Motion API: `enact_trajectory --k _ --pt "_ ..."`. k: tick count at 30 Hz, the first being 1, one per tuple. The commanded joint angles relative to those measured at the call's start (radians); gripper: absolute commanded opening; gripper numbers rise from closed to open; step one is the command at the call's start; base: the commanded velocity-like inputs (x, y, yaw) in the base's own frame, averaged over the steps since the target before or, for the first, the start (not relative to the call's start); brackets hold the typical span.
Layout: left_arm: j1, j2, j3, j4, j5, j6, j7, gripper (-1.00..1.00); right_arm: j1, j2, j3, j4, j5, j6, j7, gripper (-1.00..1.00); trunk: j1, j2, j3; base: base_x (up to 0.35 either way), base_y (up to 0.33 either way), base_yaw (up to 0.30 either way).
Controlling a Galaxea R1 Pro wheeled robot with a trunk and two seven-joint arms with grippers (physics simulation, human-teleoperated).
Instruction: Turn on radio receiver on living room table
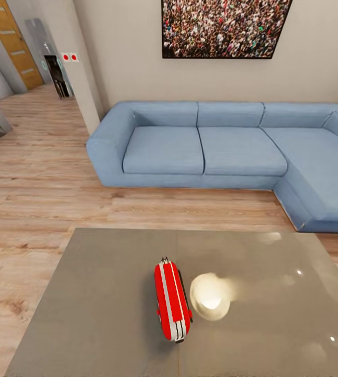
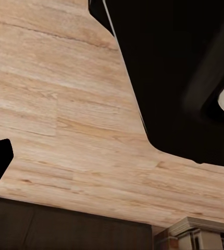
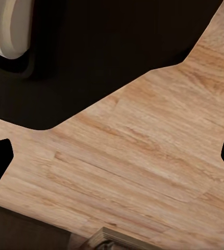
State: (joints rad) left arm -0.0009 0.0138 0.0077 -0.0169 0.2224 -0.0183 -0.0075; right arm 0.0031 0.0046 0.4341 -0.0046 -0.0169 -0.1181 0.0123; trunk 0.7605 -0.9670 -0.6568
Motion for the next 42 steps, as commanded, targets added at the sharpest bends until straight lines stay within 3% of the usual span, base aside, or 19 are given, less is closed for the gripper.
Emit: enact_trajectory --k 1,17,42 --pt "0.000 0.000 0.000 0.000 0.000 0.000 0.000 1.00 0.000 0.000 0.000 0.000 0.000 0.000 0.000 1.00 0.000 0.000 -0.002 0.000 0.000 0.000" --pt "0.000 0.000 0.000 0.000 0.000 0.000 0.000 1.00 0.000 0.000 0.000 0.000 0.000 0.000 0.000 1.00 0.000 0.000 -0.027 0.000 0.000 0.000" --pt "0.000 0.000 0.000 0.000 0.000 0.000 0.000 1.00 0.000 0.002 -0.001 0.000 0.000 0.001 -0.001 1.00 0.000 0.000 -0.029 0.000 0.000 0.000"
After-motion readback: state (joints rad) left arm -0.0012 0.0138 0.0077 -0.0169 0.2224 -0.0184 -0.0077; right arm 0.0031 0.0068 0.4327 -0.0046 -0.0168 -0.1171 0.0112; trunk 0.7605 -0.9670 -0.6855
